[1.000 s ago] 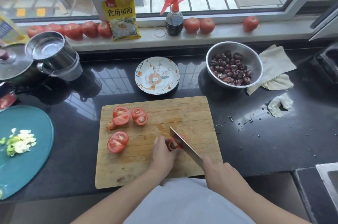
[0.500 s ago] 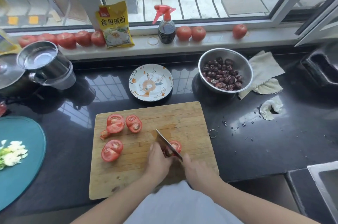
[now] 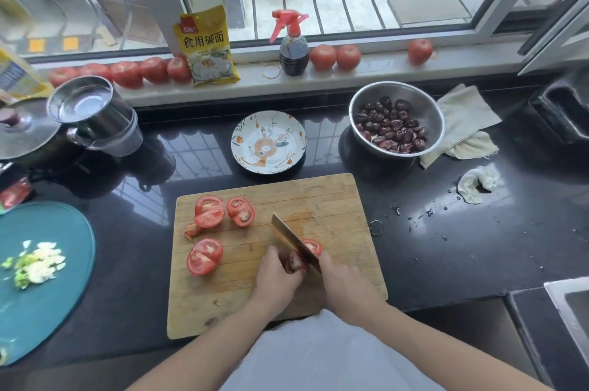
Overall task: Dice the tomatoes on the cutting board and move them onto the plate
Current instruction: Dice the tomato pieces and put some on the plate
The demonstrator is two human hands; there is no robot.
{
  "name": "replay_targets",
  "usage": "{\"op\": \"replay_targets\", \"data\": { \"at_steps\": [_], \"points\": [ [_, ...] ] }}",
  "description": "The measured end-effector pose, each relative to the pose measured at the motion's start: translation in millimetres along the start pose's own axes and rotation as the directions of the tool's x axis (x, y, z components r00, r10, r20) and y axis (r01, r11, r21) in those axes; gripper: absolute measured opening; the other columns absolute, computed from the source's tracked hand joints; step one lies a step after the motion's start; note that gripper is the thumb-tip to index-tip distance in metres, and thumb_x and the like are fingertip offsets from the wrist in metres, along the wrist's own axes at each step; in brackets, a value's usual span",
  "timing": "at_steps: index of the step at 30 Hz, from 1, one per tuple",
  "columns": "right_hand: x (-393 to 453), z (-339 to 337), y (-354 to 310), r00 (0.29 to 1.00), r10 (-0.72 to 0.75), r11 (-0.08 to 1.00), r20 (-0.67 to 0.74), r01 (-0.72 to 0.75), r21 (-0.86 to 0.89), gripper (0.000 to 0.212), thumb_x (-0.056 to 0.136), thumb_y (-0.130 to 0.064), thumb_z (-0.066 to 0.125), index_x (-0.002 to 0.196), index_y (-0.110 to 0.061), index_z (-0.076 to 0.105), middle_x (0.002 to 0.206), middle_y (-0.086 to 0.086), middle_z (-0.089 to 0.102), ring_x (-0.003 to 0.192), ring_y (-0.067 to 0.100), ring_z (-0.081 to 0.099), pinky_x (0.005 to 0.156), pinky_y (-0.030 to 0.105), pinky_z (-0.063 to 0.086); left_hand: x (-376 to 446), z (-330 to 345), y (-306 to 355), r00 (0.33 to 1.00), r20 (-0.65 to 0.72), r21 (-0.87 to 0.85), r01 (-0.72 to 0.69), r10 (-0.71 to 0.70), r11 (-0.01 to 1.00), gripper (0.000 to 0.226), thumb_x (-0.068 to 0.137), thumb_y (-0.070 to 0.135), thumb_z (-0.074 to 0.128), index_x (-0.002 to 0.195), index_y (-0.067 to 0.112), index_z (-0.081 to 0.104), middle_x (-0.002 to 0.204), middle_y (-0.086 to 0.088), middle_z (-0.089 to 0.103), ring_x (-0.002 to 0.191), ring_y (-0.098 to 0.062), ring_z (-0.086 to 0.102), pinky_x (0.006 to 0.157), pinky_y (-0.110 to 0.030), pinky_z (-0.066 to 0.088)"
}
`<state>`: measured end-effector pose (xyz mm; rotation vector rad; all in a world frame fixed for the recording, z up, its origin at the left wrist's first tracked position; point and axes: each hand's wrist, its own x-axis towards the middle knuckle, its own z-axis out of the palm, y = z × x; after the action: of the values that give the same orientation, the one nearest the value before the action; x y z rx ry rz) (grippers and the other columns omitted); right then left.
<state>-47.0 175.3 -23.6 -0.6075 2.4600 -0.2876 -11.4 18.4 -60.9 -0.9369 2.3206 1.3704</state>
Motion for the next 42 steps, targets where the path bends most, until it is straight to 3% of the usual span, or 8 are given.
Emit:
{"op": "replay_targets", "data": {
  "at_steps": [8,16,20,23,27,29,33,42],
  "points": [
    [-22.9,-1.1,7.2,0.987,0.078,0.997,0.142,-0.074,-0.033,0.027,0.091,-0.009,0.047,0.102,-0.024,0.027,0.088,0.001,0.057,0.087,0.030,0.060,0.067,0.041,0.045,-0.5,3.5,7.0,0.999,0.010,0.029,-0.052,0.052,0.998,0.034,0.085,0.018,0.079,0.109,0.021,0.055,0.112,0.000,0.058,0.105,-0.018,0.053,0.082,-0.029,0.038],
    [4.2,-5.7,-18.6,0.999,0.044,0.998,-0.009,-0.043,0.048,0.058,0.090,-0.004,0.038,0.142,-0.023,0.021,0.099,0.007,0.063,0.088,0.035,0.059,0.068,0.043,0.049,-5.8,4.3,9.7,0.996,-0.074,0.015,-0.044,0.045,0.999,0.028,0.081,0.026,0.078,0.094,0.019,0.054,0.100,0.001,0.057,0.095,-0.022,0.057,0.077,-0.034,0.044],
    [-9.5,-18.2,-0.7,0.991,0.136,0.968,0.005,-0.134,0.214,0.021,0.101,-0.019,0.036,0.121,-0.025,0.032,0.092,0.007,0.058,0.080,0.027,0.051,0.063,0.039,0.039,-2.8,-29.1,-5.0,0.996,-0.093,0.065,-0.006,0.012,0.998,0.025,0.088,0.021,0.074,0.104,0.027,0.055,0.109,0.006,0.053,0.100,-0.017,0.057,0.082,-0.032,0.044],
    [-27.7,-26.1,10.9,0.988,0.128,0.945,-0.085,-0.095,0.313,0.010,0.103,-0.023,0.039,0.094,-0.022,0.035,0.080,0.000,0.057,0.069,0.022,0.054,0.056,0.036,0.038,0.8,-55.4,-14.3,0.994,-0.073,0.246,-0.059,0.079,0.967,0.035,0.090,0.017,0.070,0.122,0.026,0.059,0.120,0.001,0.053,0.118,-0.024,0.056,0.091,-0.032,0.044],
    [-30.6,-34.1,31.0,0.962,0.179,0.934,-0.205,-0.100,0.342,0.013,0.102,-0.022,0.042,0.093,-0.023,0.032,0.067,0.001,0.054,0.063,0.028,0.053,0.056,0.041,0.039,-9.6,-51.9,-1.6,0.960,-0.065,0.590,-0.184,0.273,0.786,0.059,0.096,0.030,0.067,0.151,0.026,0.046,0.148,-0.001,0.044,0.141,-0.024,0.035,0.117,-0.037,0.034],
    [-26.6,-36.1,38.9,0.954,0.194,0.954,-0.226,-0.130,0.269,0.010,0.102,-0.022,0.041,0.101,-0.023,0.032,0.066,0.000,0.052,0.066,0.033,0.053,0.055,0.040,0.037,-13.9,-32.5,12.7,0.970,-0.025,0.400,-0.210,0.240,0.892,0.052,0.098,0.025,0.063,0.148,0.022,0.050,0.137,0.001,0.054,0.129,-0.020,0.049,0.110,-0.033,0.040],
    [-13.1,-30.8,41.3,0.960,0.193,0.974,-0.205,-0.161,0.159,0.015,0.099,-0.017,0.039,0.112,-0.022,0.034,0.078,0.005,0.053,0.069,0.039,0.050,0.059,0.040,0.038,-3.6,4.9,32.7,0.952,0.164,-0.151,0.282,-0.257,0.948,0.057,0.095,0.024,0.068,0.147,0.018,0.046,0.116,-0.001,0.065,0.106,-0.023,0.068,0.096,-0.038,0.056],
    [-16.6,-18.1,25.7,0.975,0.198,0.945,-0.100,-0.162,0.285,0.011,0.098,-0.014,0.036,0.094,-0.024,0.036,0.084,-0.002,0.048,0.070,0.030,0.043,0.058,0.039,0.029,10.2,40.3,37.4,0.999,0.015,0.078,-0.047,0.046,0.996,0.052,0.086,0.005,0.076,0.134,0.015,0.056,0.125,-0.003,0.046,0.120,-0.023,0.053,0.103,-0.027,0.040]
  ]
}}
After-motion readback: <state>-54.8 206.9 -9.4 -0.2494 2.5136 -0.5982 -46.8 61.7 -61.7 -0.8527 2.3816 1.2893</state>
